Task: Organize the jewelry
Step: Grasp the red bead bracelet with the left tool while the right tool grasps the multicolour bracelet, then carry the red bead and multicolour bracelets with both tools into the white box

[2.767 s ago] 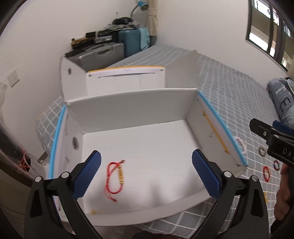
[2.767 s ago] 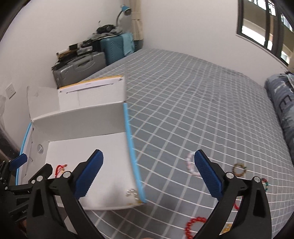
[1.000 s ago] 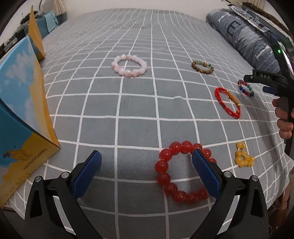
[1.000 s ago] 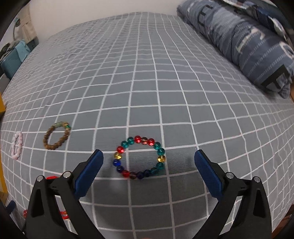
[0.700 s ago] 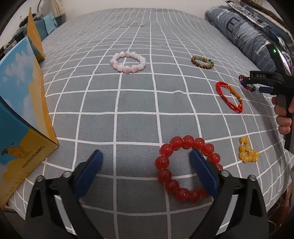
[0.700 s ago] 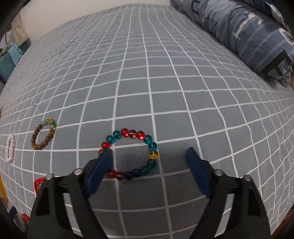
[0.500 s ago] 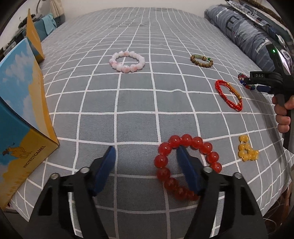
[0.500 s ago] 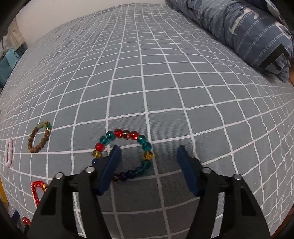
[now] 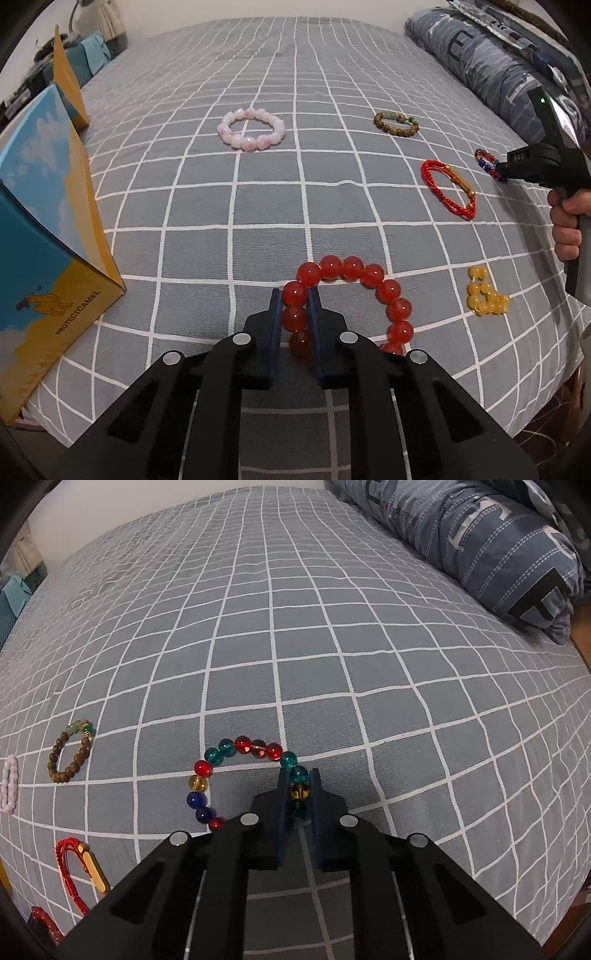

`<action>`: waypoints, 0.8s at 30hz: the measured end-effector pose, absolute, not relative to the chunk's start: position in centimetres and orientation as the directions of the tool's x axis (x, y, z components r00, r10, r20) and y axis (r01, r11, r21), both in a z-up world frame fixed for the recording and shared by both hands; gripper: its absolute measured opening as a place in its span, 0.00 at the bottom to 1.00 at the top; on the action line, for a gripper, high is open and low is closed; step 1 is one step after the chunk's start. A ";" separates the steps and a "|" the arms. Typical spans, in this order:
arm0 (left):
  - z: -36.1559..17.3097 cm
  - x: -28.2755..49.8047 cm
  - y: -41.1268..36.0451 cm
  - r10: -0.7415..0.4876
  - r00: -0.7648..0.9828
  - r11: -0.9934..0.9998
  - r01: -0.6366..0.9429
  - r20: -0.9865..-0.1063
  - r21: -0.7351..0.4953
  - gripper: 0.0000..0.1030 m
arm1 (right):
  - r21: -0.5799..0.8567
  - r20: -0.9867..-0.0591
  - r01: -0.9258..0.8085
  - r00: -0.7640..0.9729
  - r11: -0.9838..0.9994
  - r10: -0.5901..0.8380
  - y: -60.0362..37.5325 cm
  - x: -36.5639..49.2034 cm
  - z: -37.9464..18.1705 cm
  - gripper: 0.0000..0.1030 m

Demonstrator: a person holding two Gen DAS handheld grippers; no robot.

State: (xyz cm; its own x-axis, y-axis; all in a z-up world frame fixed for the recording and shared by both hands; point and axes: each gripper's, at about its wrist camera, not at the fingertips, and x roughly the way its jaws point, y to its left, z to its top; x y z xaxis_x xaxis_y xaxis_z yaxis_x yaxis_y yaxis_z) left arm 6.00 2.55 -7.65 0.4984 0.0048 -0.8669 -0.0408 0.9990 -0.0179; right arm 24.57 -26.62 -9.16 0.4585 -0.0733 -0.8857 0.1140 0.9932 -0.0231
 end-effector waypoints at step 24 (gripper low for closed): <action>-2.4 5.4 1.4 -0.029 0.561 0.997 -0.038 -0.828 -0.060 0.13 | 0.102 -0.828 0.080 0.560 0.992 0.040 -27.0 21.4 -3.9 0.09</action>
